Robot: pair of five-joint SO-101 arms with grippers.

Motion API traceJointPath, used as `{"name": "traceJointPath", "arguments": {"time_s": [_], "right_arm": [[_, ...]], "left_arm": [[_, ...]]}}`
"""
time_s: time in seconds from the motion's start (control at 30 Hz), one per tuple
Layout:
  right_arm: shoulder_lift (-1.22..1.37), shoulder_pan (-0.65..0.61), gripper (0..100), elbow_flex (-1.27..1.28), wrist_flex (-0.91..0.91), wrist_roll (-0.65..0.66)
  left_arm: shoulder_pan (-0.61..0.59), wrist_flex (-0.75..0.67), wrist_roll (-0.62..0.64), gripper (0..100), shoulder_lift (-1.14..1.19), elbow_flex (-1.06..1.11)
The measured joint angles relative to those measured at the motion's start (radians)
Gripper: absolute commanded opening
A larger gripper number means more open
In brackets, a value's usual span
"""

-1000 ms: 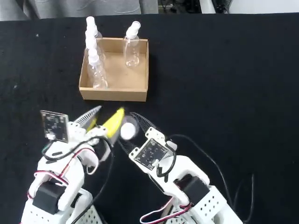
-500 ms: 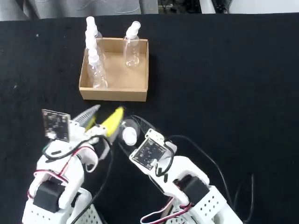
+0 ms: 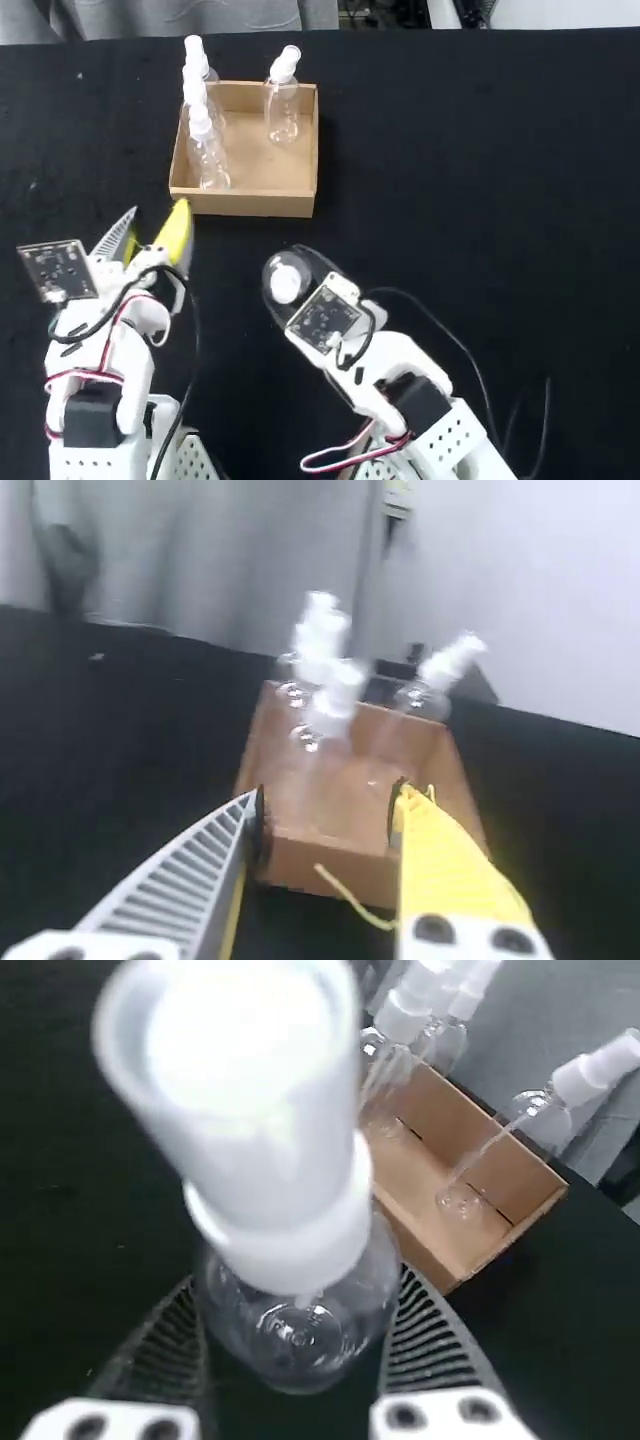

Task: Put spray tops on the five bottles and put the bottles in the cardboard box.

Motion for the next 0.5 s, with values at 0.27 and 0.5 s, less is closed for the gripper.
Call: {"name": "traceJointPath", "arguments": {"time_s": [0.27,0.5], "right_arm": [[0.000,0.071,3.5,0.000,0.000,0.000],[0.000,0.080,3.5,0.000,0.000,0.000]], "left_arm": [[-0.084,0.000,0.000,20,0.015,0.152],[-0.143,-0.106,-0.002,20,0.015,0.276]]}}
